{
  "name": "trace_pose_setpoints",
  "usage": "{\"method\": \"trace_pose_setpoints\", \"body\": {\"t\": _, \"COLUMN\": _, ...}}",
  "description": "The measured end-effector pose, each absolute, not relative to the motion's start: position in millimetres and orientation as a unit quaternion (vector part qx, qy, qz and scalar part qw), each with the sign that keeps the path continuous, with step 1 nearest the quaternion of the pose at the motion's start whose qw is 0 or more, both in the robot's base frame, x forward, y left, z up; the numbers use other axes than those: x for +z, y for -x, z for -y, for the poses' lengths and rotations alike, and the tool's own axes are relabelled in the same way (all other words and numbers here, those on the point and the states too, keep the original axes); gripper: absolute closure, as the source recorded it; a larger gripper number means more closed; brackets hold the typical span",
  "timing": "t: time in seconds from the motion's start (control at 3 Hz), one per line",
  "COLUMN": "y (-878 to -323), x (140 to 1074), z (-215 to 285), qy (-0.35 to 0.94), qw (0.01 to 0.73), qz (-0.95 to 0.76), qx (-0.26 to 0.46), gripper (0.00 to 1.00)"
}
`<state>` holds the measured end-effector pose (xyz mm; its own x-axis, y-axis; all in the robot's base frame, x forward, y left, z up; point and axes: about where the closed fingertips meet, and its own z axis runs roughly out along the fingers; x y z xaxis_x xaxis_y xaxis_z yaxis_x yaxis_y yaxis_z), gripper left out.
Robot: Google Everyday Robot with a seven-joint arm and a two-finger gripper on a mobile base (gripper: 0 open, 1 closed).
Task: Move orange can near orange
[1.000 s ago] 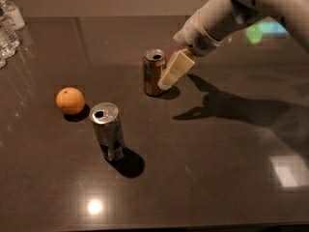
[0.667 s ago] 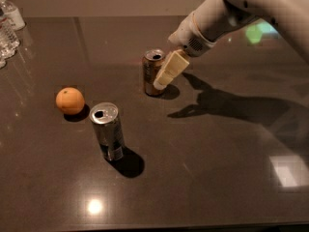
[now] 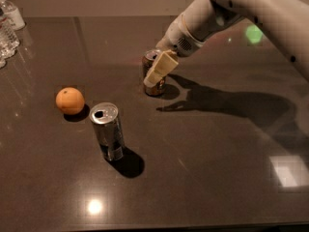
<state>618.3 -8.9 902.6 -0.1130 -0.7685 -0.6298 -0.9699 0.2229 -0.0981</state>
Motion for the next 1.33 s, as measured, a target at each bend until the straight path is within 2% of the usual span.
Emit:
{"method": "trace_pose_setpoints", "body": {"t": 0.67, "y": -619, "x": 900, "z": 2, "qy": 0.598, "qw": 0.277, "qz": -0.729, "qx": 0.185, "gripper": 0.64}}
{"method": "trace_pose_setpoints", "body": {"t": 1.0, "y": -605, "x": 911, "z": -28, "qy": 0.625, "qw": 0.274, "qz": -0.7, "qx": 0.212, "gripper": 1.0}}
{"method": "trace_pose_setpoints", "body": {"t": 1.33, "y": -595, "x": 920, "z": -48, "qy": 0.645, "qw": 0.275, "qz": -0.676, "qx": 0.228, "gripper": 1.0}}
